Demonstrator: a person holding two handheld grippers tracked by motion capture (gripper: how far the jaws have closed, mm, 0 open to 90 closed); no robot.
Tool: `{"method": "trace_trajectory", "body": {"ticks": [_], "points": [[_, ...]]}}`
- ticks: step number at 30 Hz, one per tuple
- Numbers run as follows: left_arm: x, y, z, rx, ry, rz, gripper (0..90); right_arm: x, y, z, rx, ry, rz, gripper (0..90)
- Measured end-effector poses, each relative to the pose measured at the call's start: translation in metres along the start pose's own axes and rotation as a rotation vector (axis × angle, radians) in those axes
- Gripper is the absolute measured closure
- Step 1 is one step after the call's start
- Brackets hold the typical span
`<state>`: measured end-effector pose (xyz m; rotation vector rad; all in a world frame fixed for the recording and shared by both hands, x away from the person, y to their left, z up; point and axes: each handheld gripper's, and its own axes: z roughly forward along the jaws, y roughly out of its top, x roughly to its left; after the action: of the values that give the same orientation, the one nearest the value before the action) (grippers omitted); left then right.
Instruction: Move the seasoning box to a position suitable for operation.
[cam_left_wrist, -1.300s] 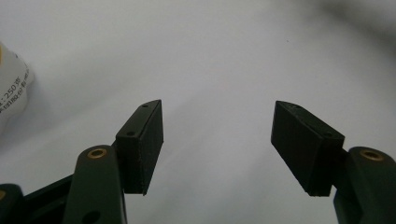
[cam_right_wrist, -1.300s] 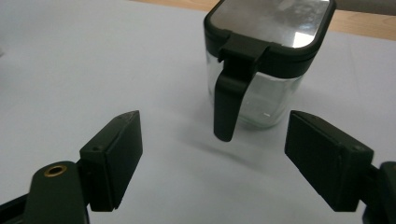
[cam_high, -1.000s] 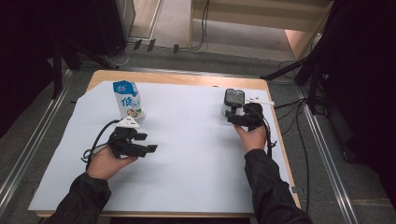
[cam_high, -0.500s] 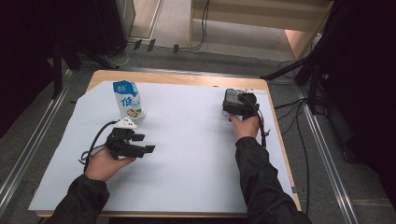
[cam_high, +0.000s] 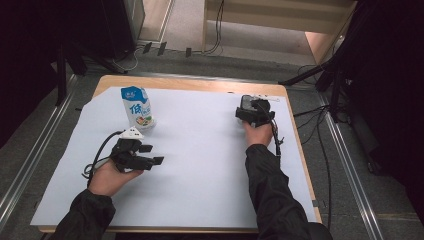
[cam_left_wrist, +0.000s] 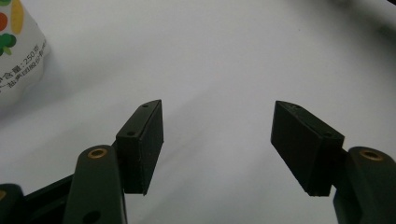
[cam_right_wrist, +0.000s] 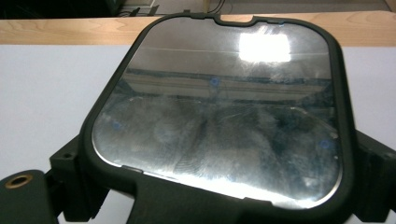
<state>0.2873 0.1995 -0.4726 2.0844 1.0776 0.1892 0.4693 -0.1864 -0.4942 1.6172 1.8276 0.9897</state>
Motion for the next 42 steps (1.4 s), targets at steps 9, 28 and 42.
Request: {"method": "trace_trajectory", "body": {"ticks": [9,28,42], "points": [[0.000,0.000,0.001,-0.001,-0.002,-0.001,35.5,-0.008,-0.002,-0.010,-0.014,0.011,-0.080,16.3],[0.001,0.011,0.008,0.005,-0.026,0.019,35.0,0.007,-0.004,-0.074,-0.047,0.165,-0.201,16.5],[0.007,0.022,0.014,0.015,-0.057,0.043,35.1,0.048,-0.040,-0.106,-0.021,0.345,-0.282,16.5]]}}
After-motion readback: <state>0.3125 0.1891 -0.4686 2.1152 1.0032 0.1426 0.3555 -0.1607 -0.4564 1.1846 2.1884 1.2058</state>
